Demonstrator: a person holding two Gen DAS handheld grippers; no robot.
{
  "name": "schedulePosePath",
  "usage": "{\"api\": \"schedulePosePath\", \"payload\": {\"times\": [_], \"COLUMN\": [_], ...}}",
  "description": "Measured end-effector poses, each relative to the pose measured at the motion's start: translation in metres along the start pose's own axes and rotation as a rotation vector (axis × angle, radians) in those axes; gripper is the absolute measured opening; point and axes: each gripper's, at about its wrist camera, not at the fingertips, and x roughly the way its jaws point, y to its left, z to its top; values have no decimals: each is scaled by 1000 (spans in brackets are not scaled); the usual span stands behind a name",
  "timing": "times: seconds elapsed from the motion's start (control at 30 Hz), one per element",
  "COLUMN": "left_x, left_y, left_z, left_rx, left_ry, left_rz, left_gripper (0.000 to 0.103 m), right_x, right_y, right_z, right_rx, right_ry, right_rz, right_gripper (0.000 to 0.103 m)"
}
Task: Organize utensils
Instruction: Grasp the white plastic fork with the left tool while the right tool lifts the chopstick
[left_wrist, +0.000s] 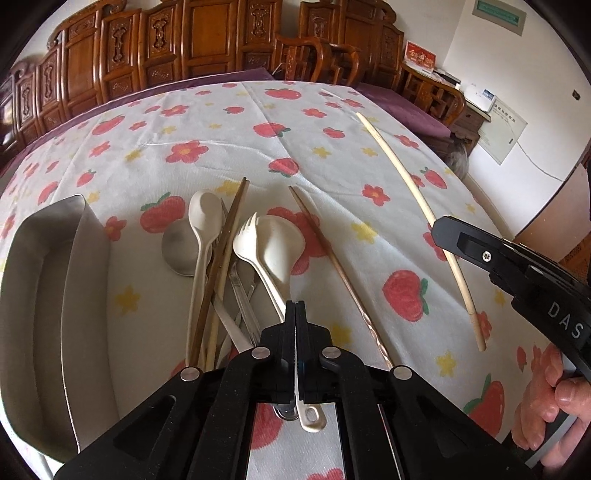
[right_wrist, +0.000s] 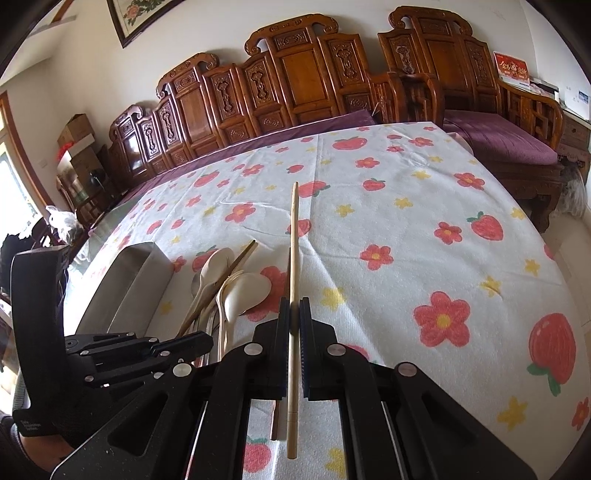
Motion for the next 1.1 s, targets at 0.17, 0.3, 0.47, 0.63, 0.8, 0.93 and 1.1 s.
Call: {"api": "schedulePosePath", "payload": {"times": [0.17,0.3,0.47,0.63,0.8,0.93,1.1], "left_x": [2,15,28,27,13,2,-14], "left_y": [7,12,11,8,4,1,2], "left_z": [7,9,7,4,2,1,2], "left_rx": [-29,-55,-66,-65,-47,-27,-19], "left_ry": [-12,13,42,42,19,-3,-28], "left_rz": [23,23,-11,-33,-28,-19,-12], "left_gripper": [30,31,17,9,7,7,7], "right_x": [-1,0,0,0,0,-1,-2], "right_y": [0,0,0,2,5,7,13], "right_z": [0,1,1,2,1,0,1], "right_rx": [0,0,1,-2,-9,-13,-27], "right_ry": [-4,-5,-6,-7,-8,-9,-10], "right_rz": [2,6,11,14,14,15,22], "right_gripper": [6,6,6,6,6,6,6]}}
